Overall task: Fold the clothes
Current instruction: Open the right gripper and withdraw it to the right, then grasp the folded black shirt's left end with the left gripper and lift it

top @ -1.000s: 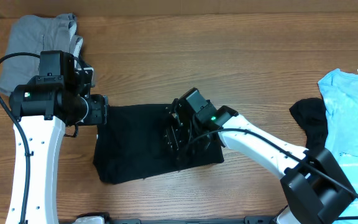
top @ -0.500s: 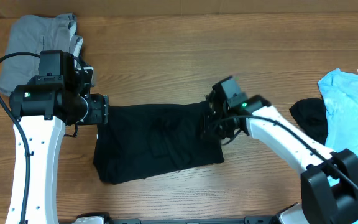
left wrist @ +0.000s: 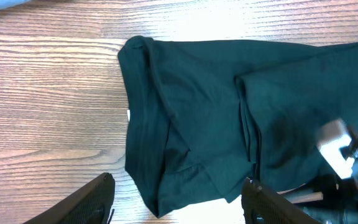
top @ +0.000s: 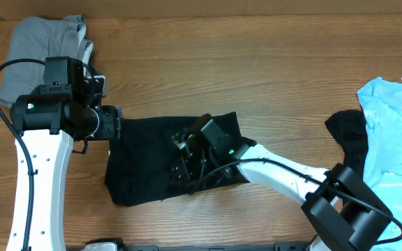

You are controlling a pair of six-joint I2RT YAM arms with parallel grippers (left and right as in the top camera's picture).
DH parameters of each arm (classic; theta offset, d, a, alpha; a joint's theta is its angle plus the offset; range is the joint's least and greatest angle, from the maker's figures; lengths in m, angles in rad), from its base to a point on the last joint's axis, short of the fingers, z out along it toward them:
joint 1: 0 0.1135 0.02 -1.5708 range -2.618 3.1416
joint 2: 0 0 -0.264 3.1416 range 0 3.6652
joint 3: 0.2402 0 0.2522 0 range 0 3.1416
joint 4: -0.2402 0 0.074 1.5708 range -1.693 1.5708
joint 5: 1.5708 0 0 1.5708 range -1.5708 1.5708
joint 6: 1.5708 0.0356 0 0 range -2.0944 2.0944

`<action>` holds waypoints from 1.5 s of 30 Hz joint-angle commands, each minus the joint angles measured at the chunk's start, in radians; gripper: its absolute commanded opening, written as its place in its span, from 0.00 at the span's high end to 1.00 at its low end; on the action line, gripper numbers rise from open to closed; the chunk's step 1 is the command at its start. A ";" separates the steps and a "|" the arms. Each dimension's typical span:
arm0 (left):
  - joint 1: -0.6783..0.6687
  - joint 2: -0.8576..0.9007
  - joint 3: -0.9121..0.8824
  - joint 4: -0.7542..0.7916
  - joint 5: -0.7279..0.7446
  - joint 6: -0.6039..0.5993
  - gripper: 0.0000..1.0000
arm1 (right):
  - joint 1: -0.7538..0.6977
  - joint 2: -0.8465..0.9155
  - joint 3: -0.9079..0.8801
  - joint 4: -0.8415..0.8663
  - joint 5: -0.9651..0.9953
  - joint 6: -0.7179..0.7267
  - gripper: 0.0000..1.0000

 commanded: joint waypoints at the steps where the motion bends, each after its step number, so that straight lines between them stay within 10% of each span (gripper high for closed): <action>1: 0.006 -0.018 0.019 -0.006 0.011 0.012 0.31 | -0.046 -0.050 0.067 -0.066 0.022 -0.059 0.84; 19: 0.006 -0.015 -0.150 -0.059 0.011 -0.151 0.06 | -0.306 -0.075 0.114 -0.425 0.391 0.023 0.82; 34: 0.142 0.123 -0.539 0.352 0.018 -0.285 0.00 | -0.406 0.052 0.114 -0.530 0.303 -0.012 0.83; 45: 0.142 0.386 -0.554 0.491 0.285 0.084 0.03 | -0.406 0.052 0.114 -0.521 0.302 -0.013 0.83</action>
